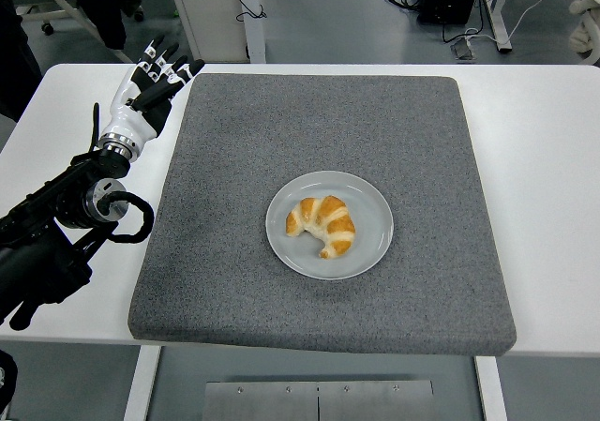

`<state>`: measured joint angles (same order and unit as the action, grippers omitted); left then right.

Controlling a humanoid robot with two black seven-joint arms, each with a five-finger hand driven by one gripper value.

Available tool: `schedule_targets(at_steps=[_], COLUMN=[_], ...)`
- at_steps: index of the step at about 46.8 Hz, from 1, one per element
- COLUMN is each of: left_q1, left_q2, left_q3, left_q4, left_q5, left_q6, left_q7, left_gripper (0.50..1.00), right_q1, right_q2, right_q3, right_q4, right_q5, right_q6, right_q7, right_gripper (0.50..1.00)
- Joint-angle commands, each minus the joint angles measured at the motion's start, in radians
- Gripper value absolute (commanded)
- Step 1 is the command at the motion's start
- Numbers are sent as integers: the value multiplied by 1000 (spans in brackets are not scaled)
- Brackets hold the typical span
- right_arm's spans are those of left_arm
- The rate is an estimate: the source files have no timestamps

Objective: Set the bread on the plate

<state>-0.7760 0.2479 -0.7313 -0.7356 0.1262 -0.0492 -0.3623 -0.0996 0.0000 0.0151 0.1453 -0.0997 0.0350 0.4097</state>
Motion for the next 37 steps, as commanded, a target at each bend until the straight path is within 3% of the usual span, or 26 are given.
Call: schedule_targets(at_steps=[1,13,37], left_q1=[-3,-12,-72], left_q2=[-2,-15,-84], left_q3=[-3,-31,-25], left_q4=[51,127,193], left_q5=[-8,-25,-23], left_q6=[-55,-107,-110], left_q7=[0,0,3], left_gripper=[972,972,972], right_q1=[0,0,-8], right_q2=[0,0,0], right_q3=[0,0,-6], right_q4=[0,0,-1], right_q5=[0,0,0], right_q6=[0,0,2], right_q7=[0,0,0], right_gripper=[1000,1000,1000])
